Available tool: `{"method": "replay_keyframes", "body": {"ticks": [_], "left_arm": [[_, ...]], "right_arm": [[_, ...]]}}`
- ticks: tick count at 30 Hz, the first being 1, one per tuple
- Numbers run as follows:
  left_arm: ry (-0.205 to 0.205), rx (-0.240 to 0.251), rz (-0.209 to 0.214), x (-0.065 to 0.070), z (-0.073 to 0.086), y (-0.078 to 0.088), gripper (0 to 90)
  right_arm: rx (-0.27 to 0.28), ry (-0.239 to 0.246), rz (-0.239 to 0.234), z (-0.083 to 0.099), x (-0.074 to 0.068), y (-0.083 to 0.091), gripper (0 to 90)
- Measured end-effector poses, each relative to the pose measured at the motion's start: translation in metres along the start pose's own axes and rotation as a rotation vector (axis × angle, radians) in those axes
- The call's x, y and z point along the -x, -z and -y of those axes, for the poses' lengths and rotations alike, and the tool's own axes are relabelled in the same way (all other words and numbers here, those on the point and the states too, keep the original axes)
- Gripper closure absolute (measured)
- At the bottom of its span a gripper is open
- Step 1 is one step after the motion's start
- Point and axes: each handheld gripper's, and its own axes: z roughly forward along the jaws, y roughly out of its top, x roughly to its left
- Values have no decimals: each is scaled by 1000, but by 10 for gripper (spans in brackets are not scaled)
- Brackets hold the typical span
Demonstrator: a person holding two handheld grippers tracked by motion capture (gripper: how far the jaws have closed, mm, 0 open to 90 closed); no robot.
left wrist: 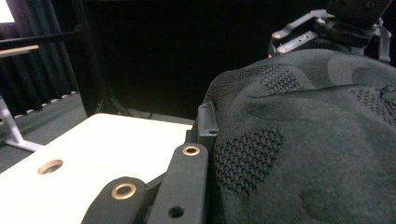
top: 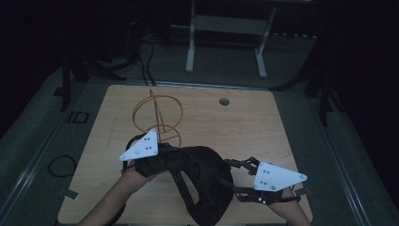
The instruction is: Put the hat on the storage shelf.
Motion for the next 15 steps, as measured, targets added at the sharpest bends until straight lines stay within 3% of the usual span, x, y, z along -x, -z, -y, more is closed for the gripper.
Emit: {"method": "replay_keyframes", "body": {"ticks": [8, 15], "left_arm": [[17, 5, 1, -3, 1, 2, 892], [31, -7, -14, -6, 3, 1, 890]], "right_arm": [[13, 25, -15, -3, 0, -1, 806], [58, -15, -41, -2, 2, 0, 881]]}}
